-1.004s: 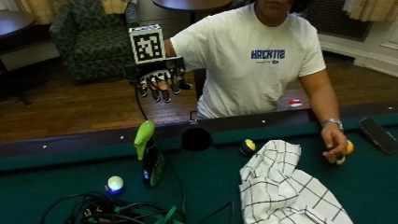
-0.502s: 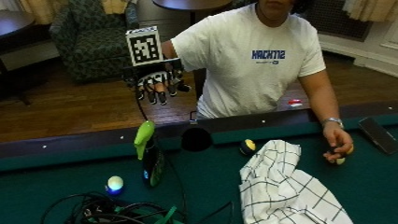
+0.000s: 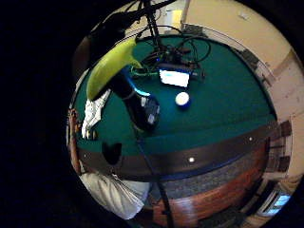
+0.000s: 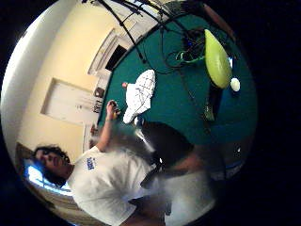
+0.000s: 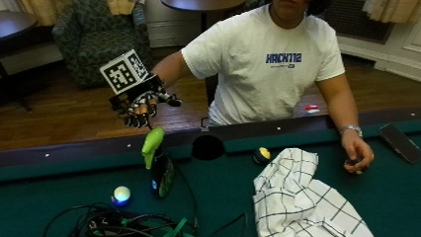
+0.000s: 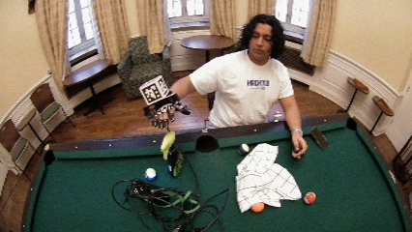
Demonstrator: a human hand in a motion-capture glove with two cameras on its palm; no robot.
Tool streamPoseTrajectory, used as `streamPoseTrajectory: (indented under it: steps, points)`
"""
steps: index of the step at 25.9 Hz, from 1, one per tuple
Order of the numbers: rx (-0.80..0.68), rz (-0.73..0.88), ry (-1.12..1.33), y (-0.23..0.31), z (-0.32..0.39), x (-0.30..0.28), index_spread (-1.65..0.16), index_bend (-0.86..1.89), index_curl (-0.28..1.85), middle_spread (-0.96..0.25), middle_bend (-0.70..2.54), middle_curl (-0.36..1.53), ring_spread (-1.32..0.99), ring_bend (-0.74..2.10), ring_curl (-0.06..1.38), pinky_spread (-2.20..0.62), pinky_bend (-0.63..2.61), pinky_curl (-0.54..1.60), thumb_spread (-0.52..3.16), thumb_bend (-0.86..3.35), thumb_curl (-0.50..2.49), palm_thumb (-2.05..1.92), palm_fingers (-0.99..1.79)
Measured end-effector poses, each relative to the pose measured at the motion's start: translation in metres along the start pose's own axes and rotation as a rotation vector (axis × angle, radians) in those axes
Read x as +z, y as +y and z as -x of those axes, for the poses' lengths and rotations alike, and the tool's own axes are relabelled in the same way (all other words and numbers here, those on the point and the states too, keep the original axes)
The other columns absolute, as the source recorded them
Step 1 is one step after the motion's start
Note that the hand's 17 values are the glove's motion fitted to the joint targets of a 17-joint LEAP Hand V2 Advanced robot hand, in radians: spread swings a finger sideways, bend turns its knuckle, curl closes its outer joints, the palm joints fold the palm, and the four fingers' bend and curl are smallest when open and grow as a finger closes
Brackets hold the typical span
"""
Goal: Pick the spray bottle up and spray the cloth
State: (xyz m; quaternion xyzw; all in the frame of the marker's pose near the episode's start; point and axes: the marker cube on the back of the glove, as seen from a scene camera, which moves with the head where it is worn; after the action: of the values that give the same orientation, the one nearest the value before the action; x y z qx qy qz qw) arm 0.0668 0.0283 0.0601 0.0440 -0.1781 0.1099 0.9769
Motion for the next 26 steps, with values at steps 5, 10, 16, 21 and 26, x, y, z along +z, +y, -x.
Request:
streamPoseTrajectory:
  steps: [5, 10, 16, 21, 26]
  points:
    - [0.105, -0.019, -0.200, 0.011, -0.030, 0.027, -0.41, 0.12, 0.21, -0.11, 0.28, 0.27, -0.13, 0.38, 0.25, 0.20, 0.29, 0.27, 1.00, 0.00, 0.24, 0.43, 0.43]
    - [0.222, -0.108, -0.423, 0.020, -0.051, 0.054, -0.41, 0.10, 0.20, -0.11, 0.28, 0.29, -0.13, 0.40, 0.26, 0.20, 0.34, 0.30, 1.03, 0.06, 0.28, 0.58, 0.48]
    - [0.325, -0.220, -0.548, 0.028, -0.069, 0.067, -0.36, 0.07, 0.18, -0.17, 0.30, 0.32, -0.17, 0.56, 0.30, -0.06, 0.57, 0.34, 1.01, 0.14, 0.34, 0.81, 1.13]
    - [0.334, -0.274, -0.581, 0.031, -0.075, 0.067, -0.32, 0.20, 0.26, -0.19, 0.41, 0.39, -0.19, 0.66, 0.38, -0.14, 0.73, 0.43, 0.94, 0.12, 0.38, 0.86, 1.39]
    - [0.333, -0.288, -0.647, 0.031, -0.076, 0.066, -0.29, 0.38, 0.35, -0.20, 0.55, 0.47, -0.20, 0.78, 0.46, -0.13, 0.82, 0.52, 0.95, 0.12, 0.43, 0.92, 1.44]
